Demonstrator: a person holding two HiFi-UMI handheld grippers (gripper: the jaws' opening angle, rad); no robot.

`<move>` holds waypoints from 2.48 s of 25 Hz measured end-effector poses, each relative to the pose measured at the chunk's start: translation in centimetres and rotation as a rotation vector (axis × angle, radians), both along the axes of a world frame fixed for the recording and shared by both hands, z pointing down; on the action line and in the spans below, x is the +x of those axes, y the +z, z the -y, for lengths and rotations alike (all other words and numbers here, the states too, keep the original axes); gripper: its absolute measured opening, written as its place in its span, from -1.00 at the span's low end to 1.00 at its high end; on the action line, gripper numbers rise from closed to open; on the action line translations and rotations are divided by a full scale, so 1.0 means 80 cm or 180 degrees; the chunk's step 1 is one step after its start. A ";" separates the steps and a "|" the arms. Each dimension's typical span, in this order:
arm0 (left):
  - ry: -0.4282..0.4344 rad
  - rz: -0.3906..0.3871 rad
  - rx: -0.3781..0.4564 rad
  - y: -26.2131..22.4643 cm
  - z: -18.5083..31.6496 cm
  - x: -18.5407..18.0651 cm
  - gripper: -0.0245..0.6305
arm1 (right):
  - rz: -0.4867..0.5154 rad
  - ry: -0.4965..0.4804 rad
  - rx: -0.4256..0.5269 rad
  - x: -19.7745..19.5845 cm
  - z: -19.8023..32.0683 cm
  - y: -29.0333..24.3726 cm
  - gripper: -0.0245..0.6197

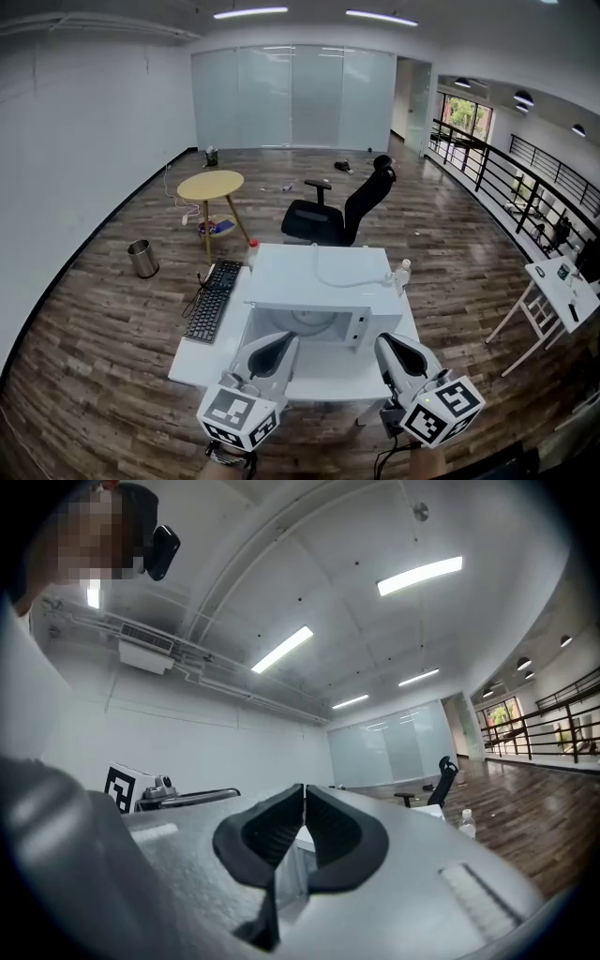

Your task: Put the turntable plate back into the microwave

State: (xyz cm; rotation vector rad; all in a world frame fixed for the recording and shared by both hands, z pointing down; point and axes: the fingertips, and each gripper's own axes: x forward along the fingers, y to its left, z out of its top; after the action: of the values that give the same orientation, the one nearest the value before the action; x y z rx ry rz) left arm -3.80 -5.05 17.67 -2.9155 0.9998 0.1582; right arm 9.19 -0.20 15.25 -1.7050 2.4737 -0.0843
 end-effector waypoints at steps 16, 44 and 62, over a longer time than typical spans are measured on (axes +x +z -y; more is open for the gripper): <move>0.0004 0.0088 -0.0135 0.029 -0.067 -0.030 -0.91 | 0.0015 0.0007 -0.0285 -0.016 -0.061 0.030 -0.89; -0.0309 0.0181 -0.0009 0.042 -0.344 0.010 -0.91 | -0.0125 -0.0222 -0.0069 -0.005 -0.330 0.041 -0.89; -0.0507 0.0256 0.0008 0.022 -0.477 -0.008 -0.91 | -0.0155 -0.0405 -0.0030 -0.026 -0.451 0.023 -0.89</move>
State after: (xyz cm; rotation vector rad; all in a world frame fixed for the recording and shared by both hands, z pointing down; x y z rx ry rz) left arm -4.40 33.11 19.43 -2.7992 1.2103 0.0348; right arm 7.15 35.88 17.07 -1.5701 2.6196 -0.0683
